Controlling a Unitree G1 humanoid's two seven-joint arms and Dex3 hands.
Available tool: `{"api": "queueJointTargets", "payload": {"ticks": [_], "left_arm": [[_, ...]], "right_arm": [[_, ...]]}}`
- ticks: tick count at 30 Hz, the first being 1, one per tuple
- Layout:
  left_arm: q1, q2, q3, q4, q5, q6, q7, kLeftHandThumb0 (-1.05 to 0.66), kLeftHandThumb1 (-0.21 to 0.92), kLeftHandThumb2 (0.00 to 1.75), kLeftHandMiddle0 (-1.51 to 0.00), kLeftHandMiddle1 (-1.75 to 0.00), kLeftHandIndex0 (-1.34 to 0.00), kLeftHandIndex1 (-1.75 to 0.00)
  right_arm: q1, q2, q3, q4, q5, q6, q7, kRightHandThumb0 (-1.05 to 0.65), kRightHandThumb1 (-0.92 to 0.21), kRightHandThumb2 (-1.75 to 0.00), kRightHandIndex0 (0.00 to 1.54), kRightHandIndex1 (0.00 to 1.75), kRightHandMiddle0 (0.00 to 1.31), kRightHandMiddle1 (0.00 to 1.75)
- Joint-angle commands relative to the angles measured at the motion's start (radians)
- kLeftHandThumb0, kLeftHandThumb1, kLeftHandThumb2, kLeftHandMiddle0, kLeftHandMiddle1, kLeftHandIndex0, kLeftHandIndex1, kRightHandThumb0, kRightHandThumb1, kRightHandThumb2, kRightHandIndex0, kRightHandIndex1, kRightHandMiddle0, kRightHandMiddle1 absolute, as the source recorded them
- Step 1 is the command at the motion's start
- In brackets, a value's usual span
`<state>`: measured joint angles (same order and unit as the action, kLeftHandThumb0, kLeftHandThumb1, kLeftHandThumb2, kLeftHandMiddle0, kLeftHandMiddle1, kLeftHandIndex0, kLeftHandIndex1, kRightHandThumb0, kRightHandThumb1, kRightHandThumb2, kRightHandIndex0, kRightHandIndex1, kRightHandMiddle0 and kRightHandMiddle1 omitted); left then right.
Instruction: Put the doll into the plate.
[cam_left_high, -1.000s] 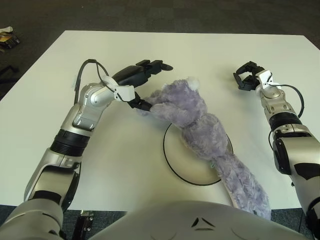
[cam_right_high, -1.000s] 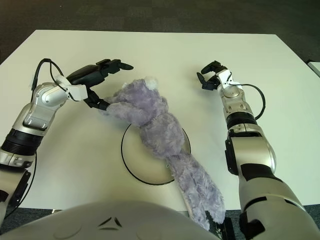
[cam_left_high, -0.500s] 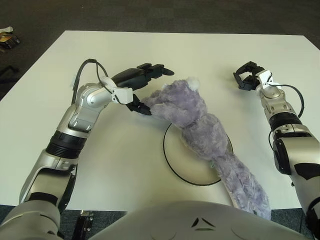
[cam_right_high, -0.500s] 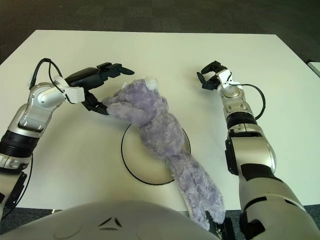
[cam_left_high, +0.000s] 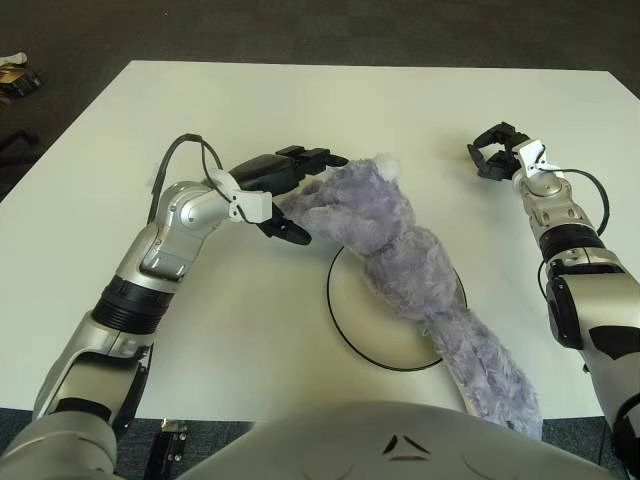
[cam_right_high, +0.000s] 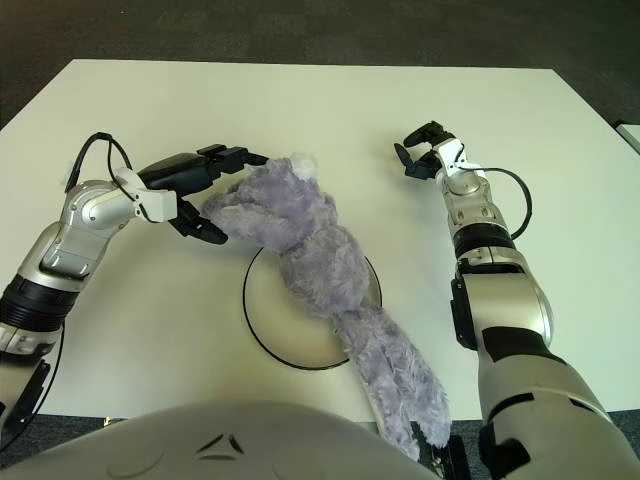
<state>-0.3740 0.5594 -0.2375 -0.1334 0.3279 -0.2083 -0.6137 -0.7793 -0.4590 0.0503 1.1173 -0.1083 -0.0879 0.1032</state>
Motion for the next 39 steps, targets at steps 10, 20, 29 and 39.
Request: {"api": "queueJointTargets", "payload": {"ticks": [10,20,29,39], "left_arm": [[0.055,-0.008,0.0,-0.061,0.086,0.015,0.063,-0.82,0.71,0.48,-0.11,-0.31,0.0,-0.43],[0.087,-0.031,-0.022,-0.085,0.226,0.018,0.152,-0.82,0.69,0.49,-0.08,-0.23,0.0,-0.28],[0.114,-0.091,-0.052,-0.06,0.276,0.006,0.241,-0.83,0.68,0.49,-0.01,-0.03,0.0,-0.1],[0.112,-0.152,-0.081,-0.013,0.316,0.021,0.303,-0.8,0.64,0.51,0.0,0.0,0.0,0.0]], "right_arm": [[0.116,0.045,0.023,0.061,-0.021,0.09,0.059,-0.01,-0.69,-0.88,0.25,1.75,0.23,1.75],[0.119,0.041,0.029,0.05,-0.027,0.093,0.067,-0.01,-0.7,-0.86,0.24,1.75,0.22,1.75],[0.121,0.04,0.028,0.043,-0.024,0.104,0.076,-0.01,-0.74,-0.82,0.22,1.75,0.2,1.75],[0.124,0.037,0.034,0.04,-0.031,0.093,0.083,-0.01,-0.74,-0.81,0.21,1.75,0.19,1.75]]}}
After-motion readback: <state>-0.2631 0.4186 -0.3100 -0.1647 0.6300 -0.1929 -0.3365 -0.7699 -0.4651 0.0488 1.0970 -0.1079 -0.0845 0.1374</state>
